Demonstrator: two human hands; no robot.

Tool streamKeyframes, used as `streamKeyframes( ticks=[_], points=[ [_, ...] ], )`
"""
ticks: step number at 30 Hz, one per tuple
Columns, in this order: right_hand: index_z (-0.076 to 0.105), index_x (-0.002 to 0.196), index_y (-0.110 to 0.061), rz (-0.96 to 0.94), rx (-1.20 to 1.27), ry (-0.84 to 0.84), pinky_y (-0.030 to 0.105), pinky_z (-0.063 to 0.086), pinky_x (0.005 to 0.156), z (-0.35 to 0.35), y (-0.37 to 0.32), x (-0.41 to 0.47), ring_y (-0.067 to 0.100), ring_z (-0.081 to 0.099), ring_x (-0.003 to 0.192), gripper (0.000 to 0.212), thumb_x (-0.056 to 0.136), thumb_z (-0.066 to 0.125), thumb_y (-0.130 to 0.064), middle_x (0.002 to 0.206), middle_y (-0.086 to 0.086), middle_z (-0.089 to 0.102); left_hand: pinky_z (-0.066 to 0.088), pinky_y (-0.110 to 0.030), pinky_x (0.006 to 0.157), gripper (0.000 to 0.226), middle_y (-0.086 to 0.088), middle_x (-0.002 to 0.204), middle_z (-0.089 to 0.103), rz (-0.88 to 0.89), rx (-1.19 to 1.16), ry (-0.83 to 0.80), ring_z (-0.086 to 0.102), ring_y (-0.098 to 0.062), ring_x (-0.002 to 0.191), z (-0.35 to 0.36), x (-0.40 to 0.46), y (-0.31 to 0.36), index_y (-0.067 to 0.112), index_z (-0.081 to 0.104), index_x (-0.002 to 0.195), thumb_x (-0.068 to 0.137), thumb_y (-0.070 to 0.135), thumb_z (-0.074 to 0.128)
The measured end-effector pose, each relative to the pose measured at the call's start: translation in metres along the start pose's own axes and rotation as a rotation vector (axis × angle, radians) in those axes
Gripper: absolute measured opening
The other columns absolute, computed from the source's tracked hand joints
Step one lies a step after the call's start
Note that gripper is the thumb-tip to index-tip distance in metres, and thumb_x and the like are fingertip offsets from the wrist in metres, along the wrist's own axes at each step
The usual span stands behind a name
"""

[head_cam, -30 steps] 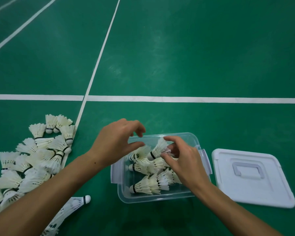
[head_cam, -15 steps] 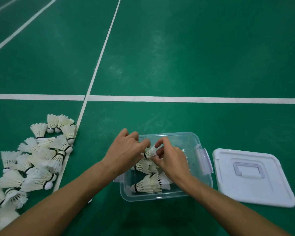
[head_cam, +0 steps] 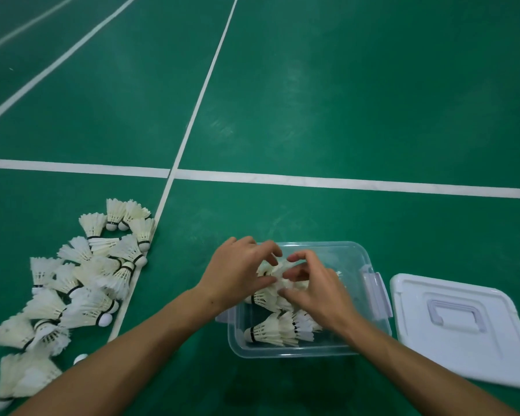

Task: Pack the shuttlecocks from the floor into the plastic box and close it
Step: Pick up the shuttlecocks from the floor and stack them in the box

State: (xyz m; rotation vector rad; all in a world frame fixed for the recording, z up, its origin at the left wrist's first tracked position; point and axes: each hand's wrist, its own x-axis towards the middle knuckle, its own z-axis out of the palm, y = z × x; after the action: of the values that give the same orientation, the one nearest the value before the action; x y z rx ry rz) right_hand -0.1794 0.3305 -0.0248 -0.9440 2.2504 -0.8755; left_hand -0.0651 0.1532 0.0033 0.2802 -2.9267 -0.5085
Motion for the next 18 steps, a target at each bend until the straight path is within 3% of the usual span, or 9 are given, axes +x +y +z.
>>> streamKeyframes(
  ticks=[10,18],
  points=[
    [0.048,0.127,-0.038,-0.2,-0.197,0.028,0.031,0.062,0.085,-0.036,-0.076,0.008,-0.004,0.067,0.098,0.054,0.085,0.08,-0.051,0.104,-0.022,0.069,0.056,-0.028,0.08,0.052,0.026,0.106,0.07,-0.202,-0.306,0.221,0.063,0.002,0.092,-0.058,-0.051,-0.041,0.037,0.063,0.121,0.077,0.057,0.082],
    [0.048,0.118,-0.039,-0.402,-0.257,-0.139,0.038,0.06,0.084,0.054,-0.181,0.072,0.001,0.07,0.09,0.044,0.089,0.079,-0.046,0.1,-0.018,0.073,0.06,-0.038,0.081,0.051,0.021,0.101,0.073,-0.516,-0.339,0.357,0.068,-0.002,0.088,-0.082,-0.123,-0.147,0.031,0.065,0.118,0.076,0.044,0.09]
  ],
)
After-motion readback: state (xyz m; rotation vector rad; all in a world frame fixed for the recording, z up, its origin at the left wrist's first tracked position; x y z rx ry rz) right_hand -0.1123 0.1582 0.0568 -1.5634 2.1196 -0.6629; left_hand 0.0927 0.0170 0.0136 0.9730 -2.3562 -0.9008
